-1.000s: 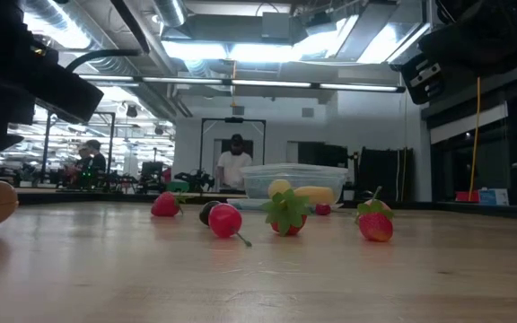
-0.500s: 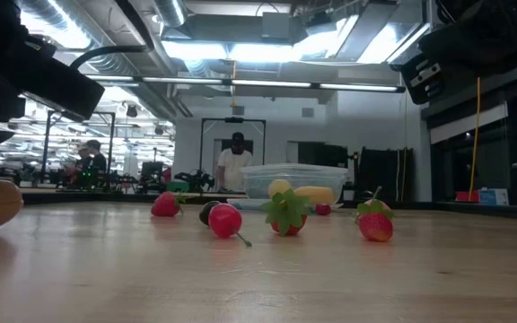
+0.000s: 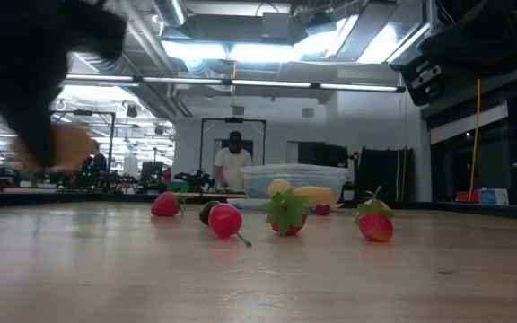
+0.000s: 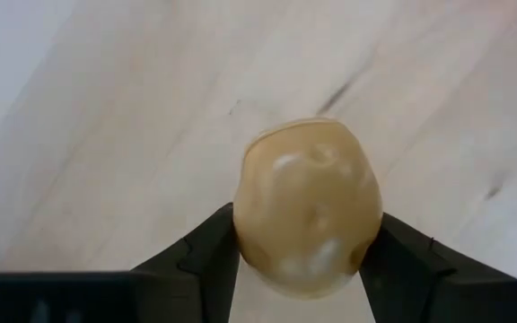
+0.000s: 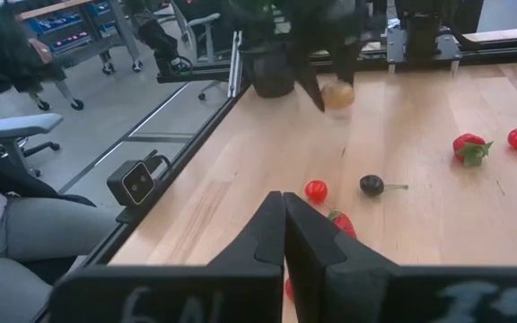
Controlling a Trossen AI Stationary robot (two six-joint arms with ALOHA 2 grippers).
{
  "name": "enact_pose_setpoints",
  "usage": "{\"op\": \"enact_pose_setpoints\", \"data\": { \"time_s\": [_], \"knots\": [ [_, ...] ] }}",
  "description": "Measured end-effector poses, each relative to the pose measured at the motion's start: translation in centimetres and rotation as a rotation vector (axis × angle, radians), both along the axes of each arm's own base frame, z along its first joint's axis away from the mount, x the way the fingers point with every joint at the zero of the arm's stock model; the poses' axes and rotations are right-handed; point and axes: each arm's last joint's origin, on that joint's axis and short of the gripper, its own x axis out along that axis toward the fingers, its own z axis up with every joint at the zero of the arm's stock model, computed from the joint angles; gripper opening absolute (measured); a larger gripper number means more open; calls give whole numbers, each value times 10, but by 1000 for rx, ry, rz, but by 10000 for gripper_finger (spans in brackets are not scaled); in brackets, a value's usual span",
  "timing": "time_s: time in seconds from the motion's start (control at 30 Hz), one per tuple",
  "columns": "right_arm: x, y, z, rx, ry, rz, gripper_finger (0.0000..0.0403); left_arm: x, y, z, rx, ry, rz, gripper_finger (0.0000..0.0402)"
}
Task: Pick and placing Produce into tupperware
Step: Put the brown potato into the transparent container
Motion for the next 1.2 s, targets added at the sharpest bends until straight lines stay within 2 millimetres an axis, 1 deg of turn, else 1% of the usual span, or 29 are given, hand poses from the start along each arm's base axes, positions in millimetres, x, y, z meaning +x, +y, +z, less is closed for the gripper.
{"op": "enact_pose_setpoints", "data": {
  "time_s": [0.1,0.23,0.3,0.53,0.67,0.77,0.87,1.0,1.1,1.2],
  "knots": [
    [0,0,0,-1,4,0,4,-2,0,19,22,-120,-44,180],
    [0,0,0,-2,4,0,4,-4,-5,41,56,-290,-128,180],
    [0,0,0,-2,4,0,4,-4,-7,49,104,-361,-167,180],
    [0,0,-1,-5,4,1,4,5,-15,59,244,-516,-276,180],
    [0,0,-1,-5,4,1,4,14,-13,62,359,-569,-297,180],
    [0,0,-1,-3,5,0,4,24,-10,66,366,-604,-318,180],
    [0,0,-1,-2,5,0,4,32,-8,64,362,-664,-359,180],
    [0,0,-1,-2,5,1,4,38,-6,52,309,-801,-461,180],
    [0,0,-1,-2,5,1,4,39,3,39,289,-921,-511,180],
    [0,0,-1,-2,5,1,4,38,12,34,275,-1029,-547,180]
  ]
}}
